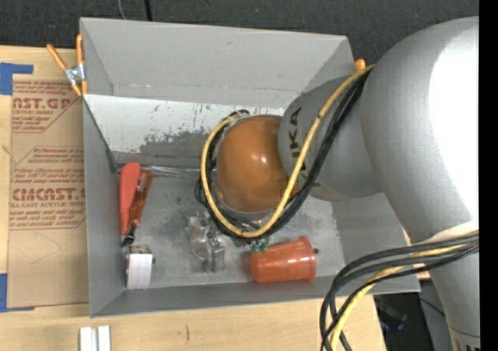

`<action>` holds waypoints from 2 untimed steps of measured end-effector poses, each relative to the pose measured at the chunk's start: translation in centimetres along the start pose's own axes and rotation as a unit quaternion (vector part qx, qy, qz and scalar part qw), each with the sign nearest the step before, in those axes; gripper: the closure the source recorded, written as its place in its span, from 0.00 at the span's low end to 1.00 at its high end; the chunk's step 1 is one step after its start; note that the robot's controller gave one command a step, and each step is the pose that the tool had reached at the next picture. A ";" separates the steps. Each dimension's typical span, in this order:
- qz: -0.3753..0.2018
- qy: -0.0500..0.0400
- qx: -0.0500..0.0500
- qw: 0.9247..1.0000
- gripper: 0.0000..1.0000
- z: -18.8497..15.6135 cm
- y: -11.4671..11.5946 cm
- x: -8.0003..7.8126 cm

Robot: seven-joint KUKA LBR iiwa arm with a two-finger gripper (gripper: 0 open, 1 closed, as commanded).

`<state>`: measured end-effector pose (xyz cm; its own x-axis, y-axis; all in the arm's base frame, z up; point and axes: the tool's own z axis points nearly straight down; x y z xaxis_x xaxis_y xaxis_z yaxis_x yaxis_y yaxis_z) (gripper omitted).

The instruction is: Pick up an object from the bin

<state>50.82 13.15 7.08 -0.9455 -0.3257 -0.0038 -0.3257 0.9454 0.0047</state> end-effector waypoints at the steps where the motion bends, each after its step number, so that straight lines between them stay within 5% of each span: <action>1: 0.006 0.003 0.000 1.000 1.00 -5.7 -0.6 -1.3; 2: -0.003 0.001 -0.001 1.000 1.00 -10.6 -2.8 0.4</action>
Offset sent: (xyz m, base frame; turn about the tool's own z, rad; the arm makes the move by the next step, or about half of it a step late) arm 0.0005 -0.0398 0.1184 -0.0070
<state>51.32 10.30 17.68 -0.9438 -0.3306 -0.0023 -0.3306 0.9437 0.0062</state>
